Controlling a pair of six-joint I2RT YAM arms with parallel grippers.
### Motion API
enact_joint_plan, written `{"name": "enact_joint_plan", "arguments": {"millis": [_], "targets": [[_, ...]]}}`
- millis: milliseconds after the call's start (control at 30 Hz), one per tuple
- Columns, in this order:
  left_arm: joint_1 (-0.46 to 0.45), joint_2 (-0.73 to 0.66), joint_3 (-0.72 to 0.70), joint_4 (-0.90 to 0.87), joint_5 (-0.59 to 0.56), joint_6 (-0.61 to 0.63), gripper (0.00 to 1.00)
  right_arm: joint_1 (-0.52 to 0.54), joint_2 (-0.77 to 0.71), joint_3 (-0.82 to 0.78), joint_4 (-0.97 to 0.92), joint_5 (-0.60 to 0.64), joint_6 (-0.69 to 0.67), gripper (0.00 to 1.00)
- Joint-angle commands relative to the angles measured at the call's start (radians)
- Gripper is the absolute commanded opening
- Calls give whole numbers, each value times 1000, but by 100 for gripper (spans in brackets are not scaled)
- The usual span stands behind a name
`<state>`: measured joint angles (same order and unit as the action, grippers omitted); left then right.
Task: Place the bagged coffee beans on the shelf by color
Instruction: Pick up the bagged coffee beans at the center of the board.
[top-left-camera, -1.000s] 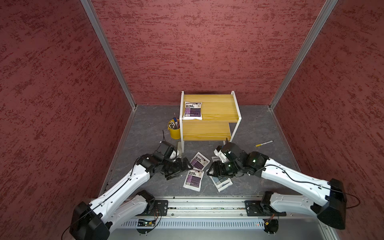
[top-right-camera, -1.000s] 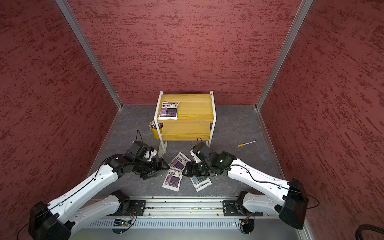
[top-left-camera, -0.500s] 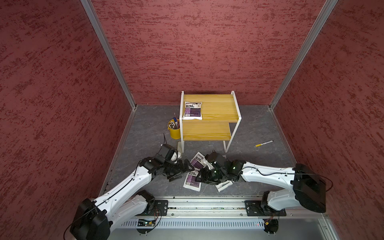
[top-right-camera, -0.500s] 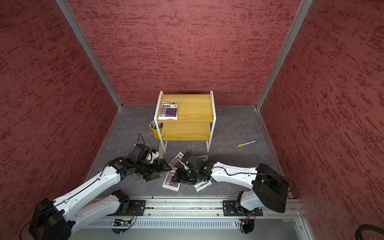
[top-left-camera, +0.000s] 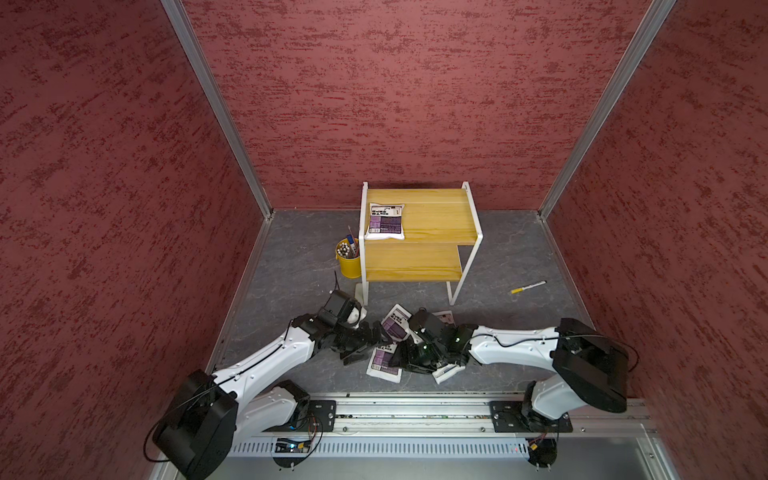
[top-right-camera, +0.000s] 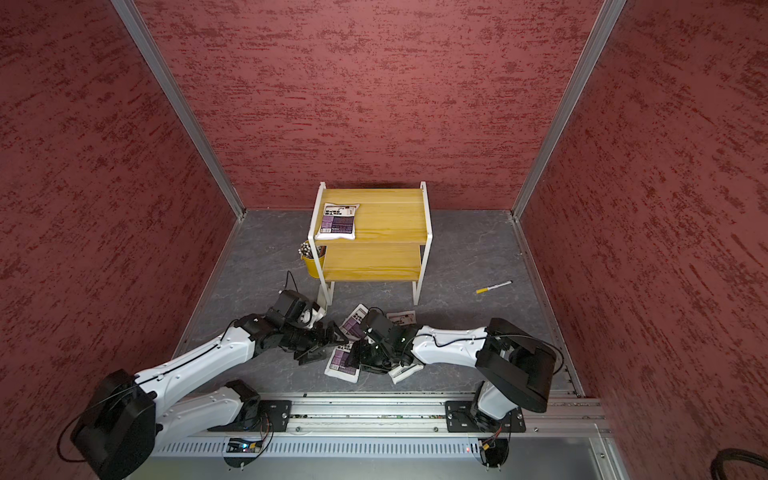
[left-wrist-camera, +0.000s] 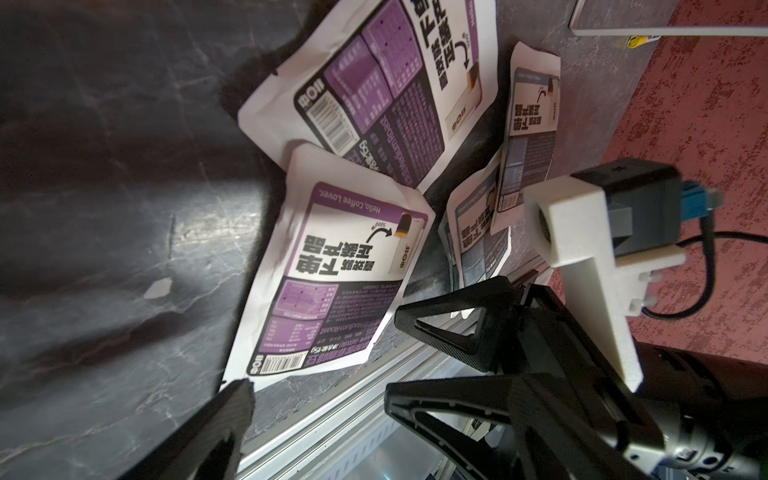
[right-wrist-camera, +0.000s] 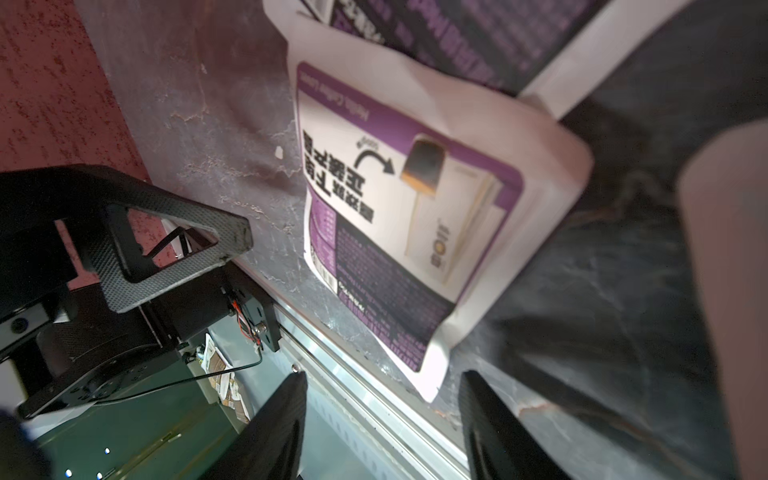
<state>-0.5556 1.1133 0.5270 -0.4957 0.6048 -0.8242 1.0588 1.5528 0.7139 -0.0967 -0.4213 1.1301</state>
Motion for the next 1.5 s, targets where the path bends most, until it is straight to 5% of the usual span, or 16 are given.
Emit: {"name": "enact_joint_plan", "arguments": {"millis": [0, 700, 1467], "targets": [[3, 28, -12, 77, 21, -7, 100, 9, 10, -2, 11, 26, 5, 61], [-24, 127, -106, 255, 49, -62, 100, 9, 99, -4, 196, 44, 39, 51], [-4, -21, -89, 140, 45, -59, 100, 9, -105, 38, -81, 92, -48, 18]]}}
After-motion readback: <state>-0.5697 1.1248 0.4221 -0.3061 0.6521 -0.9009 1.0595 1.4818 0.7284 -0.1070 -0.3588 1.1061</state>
